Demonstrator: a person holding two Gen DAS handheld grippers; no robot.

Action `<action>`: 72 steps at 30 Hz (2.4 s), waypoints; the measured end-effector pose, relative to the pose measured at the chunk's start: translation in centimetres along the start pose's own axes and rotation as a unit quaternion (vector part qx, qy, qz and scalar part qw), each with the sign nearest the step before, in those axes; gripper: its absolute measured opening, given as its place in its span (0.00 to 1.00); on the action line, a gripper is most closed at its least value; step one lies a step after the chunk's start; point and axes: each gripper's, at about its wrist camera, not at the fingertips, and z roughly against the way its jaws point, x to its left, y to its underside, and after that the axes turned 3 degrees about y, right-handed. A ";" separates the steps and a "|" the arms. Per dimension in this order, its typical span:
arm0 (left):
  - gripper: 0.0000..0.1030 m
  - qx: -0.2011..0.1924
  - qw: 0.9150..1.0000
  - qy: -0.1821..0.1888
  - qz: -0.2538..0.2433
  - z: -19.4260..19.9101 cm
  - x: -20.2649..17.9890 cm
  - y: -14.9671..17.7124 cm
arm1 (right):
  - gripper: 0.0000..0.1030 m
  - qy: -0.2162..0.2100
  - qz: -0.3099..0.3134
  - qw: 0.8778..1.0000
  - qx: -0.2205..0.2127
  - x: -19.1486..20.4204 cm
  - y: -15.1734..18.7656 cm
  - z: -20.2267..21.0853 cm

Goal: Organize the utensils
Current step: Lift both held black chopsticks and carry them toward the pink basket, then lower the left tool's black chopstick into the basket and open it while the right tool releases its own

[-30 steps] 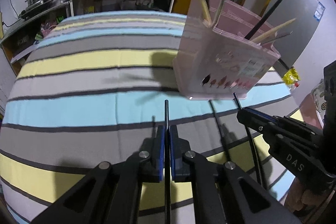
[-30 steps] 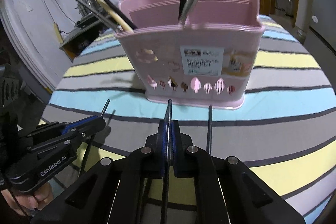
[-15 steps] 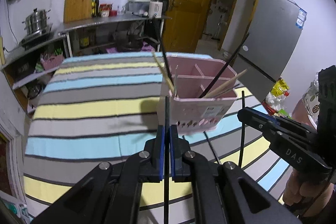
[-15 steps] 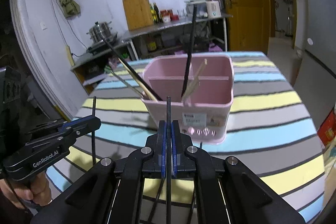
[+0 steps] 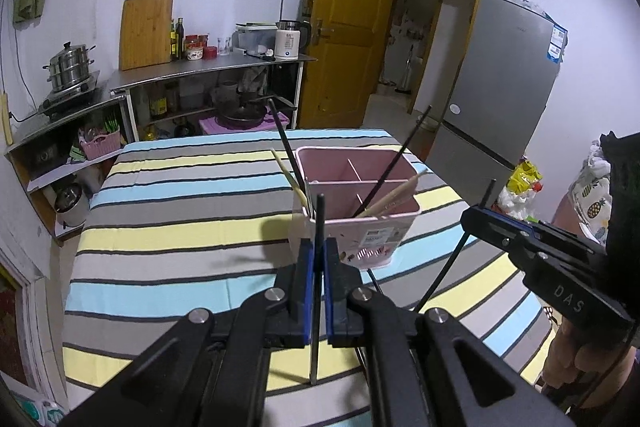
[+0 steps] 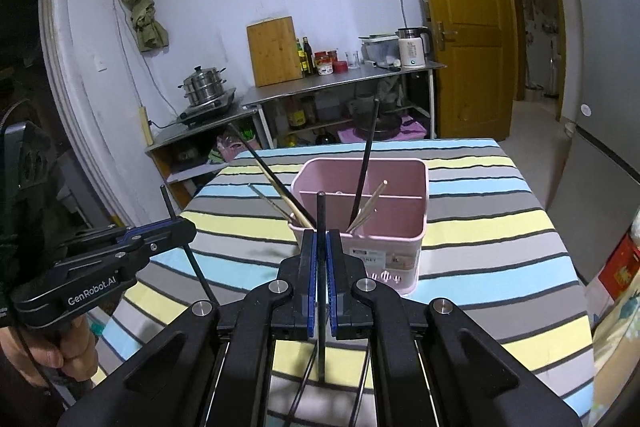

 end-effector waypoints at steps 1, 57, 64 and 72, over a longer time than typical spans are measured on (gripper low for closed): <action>0.05 -0.001 1.000 -0.001 -0.002 0.2 -0.1 0.2 | 0.04 0.000 0.001 1.000 0.000 0.0 0.2 0.2; 0.05 -0.083 0.996 0.015 -0.017 2.4 -1.9 -12.3 | 0.04 0.010 0.003 0.989 -0.147 0.2 -9.5 3.3; 0.05 -0.090 0.996 0.021 -0.015 -0.2 -1.6 -12.4 | 0.04 0.019 0.010 0.990 -0.140 0.0 -8.9 0.1; 0.05 -0.060 0.998 0.024 -0.015 -4.1 -1.5 -10.4 | 0.04 0.026 0.007 0.993 -0.112 -0.9 -7.1 -2.8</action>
